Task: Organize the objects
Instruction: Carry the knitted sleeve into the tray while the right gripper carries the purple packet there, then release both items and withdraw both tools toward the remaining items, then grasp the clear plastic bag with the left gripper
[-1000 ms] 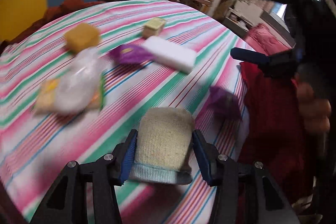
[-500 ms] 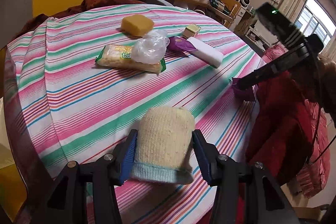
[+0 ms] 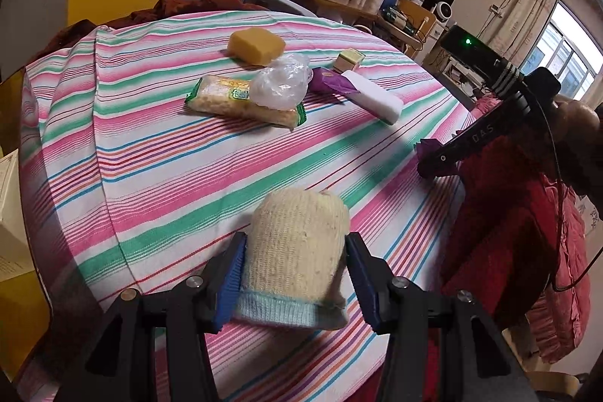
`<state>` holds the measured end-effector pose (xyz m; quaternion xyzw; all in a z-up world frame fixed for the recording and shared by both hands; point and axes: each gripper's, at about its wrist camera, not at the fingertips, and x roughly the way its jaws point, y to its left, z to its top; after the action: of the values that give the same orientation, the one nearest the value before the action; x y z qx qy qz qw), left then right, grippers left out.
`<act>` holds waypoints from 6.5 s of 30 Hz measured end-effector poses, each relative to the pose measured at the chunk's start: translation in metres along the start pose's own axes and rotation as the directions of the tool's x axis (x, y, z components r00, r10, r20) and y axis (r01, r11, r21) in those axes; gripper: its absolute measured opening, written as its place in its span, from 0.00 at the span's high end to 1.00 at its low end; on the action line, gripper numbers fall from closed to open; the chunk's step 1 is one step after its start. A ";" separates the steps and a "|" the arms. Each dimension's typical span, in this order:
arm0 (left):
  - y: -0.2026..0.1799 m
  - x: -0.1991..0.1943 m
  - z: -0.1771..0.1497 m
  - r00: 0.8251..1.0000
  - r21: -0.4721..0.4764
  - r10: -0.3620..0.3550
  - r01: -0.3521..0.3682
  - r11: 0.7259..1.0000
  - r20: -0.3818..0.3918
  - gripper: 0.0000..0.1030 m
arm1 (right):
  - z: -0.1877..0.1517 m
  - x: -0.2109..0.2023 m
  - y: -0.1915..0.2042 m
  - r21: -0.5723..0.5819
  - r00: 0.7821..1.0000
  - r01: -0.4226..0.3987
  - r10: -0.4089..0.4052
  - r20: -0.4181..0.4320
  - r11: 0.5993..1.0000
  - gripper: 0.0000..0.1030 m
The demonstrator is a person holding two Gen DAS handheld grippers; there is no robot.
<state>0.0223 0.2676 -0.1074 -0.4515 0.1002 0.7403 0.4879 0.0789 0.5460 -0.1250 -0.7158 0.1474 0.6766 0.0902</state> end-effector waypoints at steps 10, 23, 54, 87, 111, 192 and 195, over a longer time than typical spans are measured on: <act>-0.002 -0.014 -0.005 1.000 0.000 0.014 -0.014 1.000 0.024 0.49 | -0.016 -0.017 -0.017 0.040 0.978 -0.100 0.091 0.185 0.994 0.59; 0.003 -0.079 0.009 0.984 -0.034 0.027 -0.021 0.999 0.178 0.49 | -0.043 -0.046 -0.038 0.122 0.893 -0.134 0.066 0.445 0.983 0.59; 0.224 -0.198 0.013 0.840 -0.507 0.498 -0.339 0.792 0.216 0.42 | -0.010 -0.087 0.323 -0.513 0.743 -0.362 0.573 0.346 0.779 0.56; 0.149 -0.222 -0.064 0.738 -0.528 0.656 -0.497 0.689 0.160 0.37 | -0.052 -0.070 0.344 -0.452 0.726 -0.111 0.383 0.571 0.885 0.16; 0.102 -0.194 -0.048 0.784 -0.381 0.598 -0.509 0.772 0.163 0.37 | -0.058 -0.090 0.288 -0.278 0.644 0.011 0.206 0.737 0.960 0.01; -0.029 0.059 0.113 0.991 0.141 0.129 -0.133 0.981 0.037 0.65 | -0.014 -0.096 -0.026 0.365 0.602 -0.471 -0.010 0.799 0.803 0.00; -0.038 0.030 0.091 0.992 0.155 0.102 -0.111 0.982 0.070 0.64 | -0.014 -0.097 -0.026 0.362 0.600 -0.469 -0.010 0.800 0.805 0.00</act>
<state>-0.0024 0.3594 -0.0672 -0.3821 0.1674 0.7688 0.4847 0.0965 0.5751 -0.0298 -0.2743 0.3738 0.8504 0.2489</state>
